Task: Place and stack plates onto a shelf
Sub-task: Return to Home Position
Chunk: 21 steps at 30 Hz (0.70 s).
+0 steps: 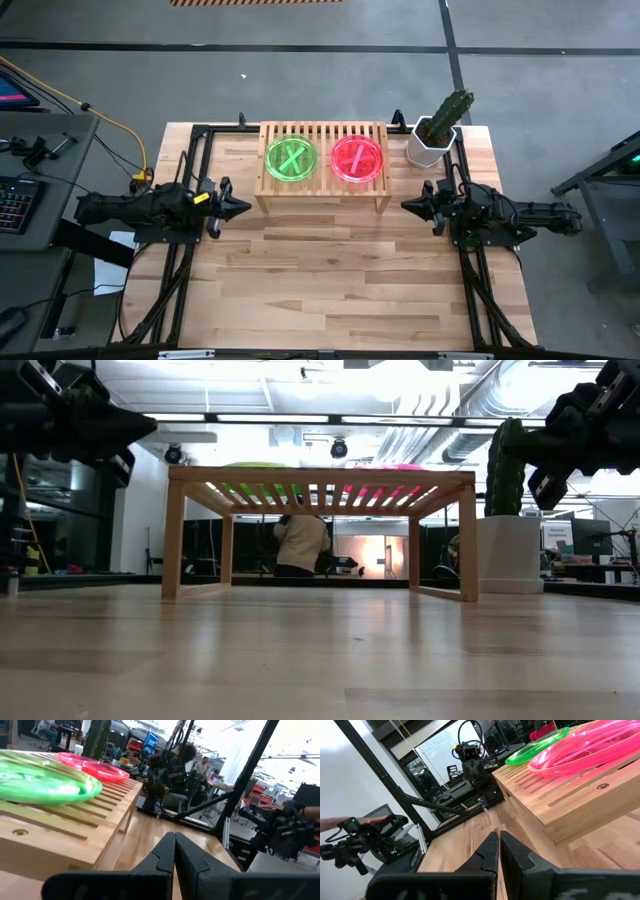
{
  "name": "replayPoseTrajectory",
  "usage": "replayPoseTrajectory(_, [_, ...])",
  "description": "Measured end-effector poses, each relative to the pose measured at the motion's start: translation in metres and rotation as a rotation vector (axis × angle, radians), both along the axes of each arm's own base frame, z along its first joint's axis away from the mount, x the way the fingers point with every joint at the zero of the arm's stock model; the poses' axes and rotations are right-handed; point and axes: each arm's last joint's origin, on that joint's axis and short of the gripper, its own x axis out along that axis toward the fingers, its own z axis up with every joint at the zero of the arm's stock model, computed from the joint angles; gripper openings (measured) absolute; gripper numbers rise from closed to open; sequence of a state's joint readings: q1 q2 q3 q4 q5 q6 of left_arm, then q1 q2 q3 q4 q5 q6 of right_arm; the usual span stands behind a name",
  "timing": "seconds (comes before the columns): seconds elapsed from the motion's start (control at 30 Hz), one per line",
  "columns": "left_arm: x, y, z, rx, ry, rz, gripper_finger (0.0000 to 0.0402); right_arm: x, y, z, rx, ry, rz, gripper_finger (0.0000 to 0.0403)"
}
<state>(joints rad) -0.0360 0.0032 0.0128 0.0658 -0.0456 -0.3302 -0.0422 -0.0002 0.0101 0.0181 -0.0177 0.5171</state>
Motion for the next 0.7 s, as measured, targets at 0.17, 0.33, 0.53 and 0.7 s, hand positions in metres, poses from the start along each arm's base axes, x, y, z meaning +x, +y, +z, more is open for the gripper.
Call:
replayPoseTrajectory(0.17, [0.0006, 0.0, 0.0003, 0.0, 0.0, 0.0, 0.0001, 0.0006, 0.0, -0.0007, 0.0, 0.008, 0.0, 0.0])
replayPoseTrajectory(0.33, [0.0022, 0.0001, -0.0042, 0.002, 0.049, 0.004, 0.0001, 0.0011, 0.0, -0.0015, 0.0, 0.018, 0.0, 0.0])
replayPoseTrajectory(0.53, [0.0024, 0.0001, -0.0049, 0.002, 0.057, 0.004, 0.0001, 0.0013, -0.0001, -0.0019, 0.001, 0.022, 0.0, 0.0])
replayPoseTrajectory(0.7, [0.0024, 0.0001, -0.0049, 0.002, 0.057, 0.004, 0.0001, 0.0013, -0.0001, -0.0019, 0.001, 0.023, 0.0, 0.0])
